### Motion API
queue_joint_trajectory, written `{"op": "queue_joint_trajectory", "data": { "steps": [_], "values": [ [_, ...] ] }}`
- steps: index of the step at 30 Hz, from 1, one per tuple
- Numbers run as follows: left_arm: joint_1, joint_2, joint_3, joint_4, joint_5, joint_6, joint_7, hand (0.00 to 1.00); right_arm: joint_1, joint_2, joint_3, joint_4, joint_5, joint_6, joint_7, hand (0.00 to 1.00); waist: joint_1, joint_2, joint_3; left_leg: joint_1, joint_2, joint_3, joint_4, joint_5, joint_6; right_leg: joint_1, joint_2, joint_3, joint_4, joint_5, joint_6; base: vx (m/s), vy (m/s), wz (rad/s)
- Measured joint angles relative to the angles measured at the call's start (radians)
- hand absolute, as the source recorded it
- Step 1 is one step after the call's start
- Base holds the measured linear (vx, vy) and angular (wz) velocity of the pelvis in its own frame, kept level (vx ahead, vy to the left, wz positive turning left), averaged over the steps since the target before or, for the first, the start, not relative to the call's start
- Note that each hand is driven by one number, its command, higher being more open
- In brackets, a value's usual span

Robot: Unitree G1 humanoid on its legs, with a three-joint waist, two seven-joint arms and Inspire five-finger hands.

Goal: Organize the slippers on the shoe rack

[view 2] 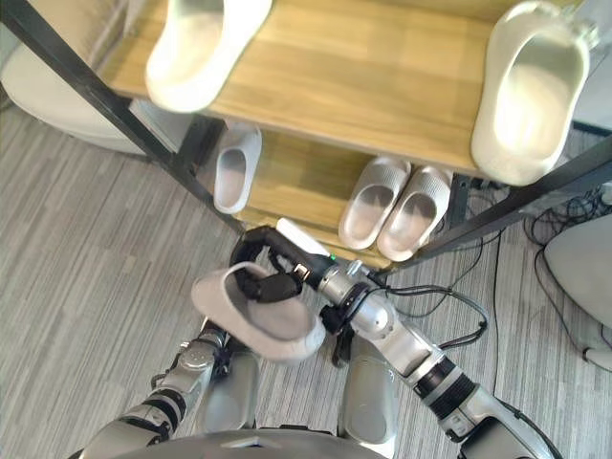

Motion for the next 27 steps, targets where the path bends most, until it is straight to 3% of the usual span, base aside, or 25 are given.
{"op": "queue_joint_trajectory", "data": {
  "steps": [7, 10, 19, 27],
  "values": [
    [-0.028, 0.013, 0.108, -0.1, -0.048, -0.022, 0.004, 1.0, -0.072, -0.028, -0.172, -0.055, -0.1, -0.001, -0.133, 0.0, -0.003, -0.006, 0.025, -0.244, 0.007, -0.042, 0.278, -0.097, 0.0, -0.216, -0.031, 0.001, 0.257, -0.095, -0.016, -0.05, -0.003, 0.03],
    [-0.041, 0.019, 0.169, -0.165, -0.067, -0.025, 0.013, 1.0, -0.1, -0.025, -0.245, -0.06, -0.164, 0.0, -0.214, 0.0, -0.001, -0.021, 0.048, -0.333, 0.023, -0.054, 0.386, -0.135, 0.001, -0.299, -0.033, 0.011, 0.349, -0.126, -0.019, -0.07, 0.046, -0.09],
    [-0.041, 0.007, 0.23, -0.246, -0.071, -0.024, 0.018, 1.0, -0.106, 0.041, -0.295, -0.09, -0.305, 0.026, -0.345, 0.0, 0.01, -0.031, 0.055, -0.423, 0.028, -0.064, 0.469, -0.161, 0.004, -0.387, -0.042, 0.019, 0.435, -0.159, -0.022, -0.03, -0.007, -0.02],
    [-0.041, -0.007, 0.23, -0.302, -0.071, -0.023, 0.025, 1.0, -0.259, 0.063, -0.307, -0.006, -0.357, 0.075, -0.427, 0.0, 0.031, -0.034, 0.056, -0.474, 0.025, -0.087, 0.506, -0.164, -0.008, -0.423, -0.051, -0.001, 0.473, -0.177, -0.028, 0.0, -0.037, 0.04]
  ]
}}
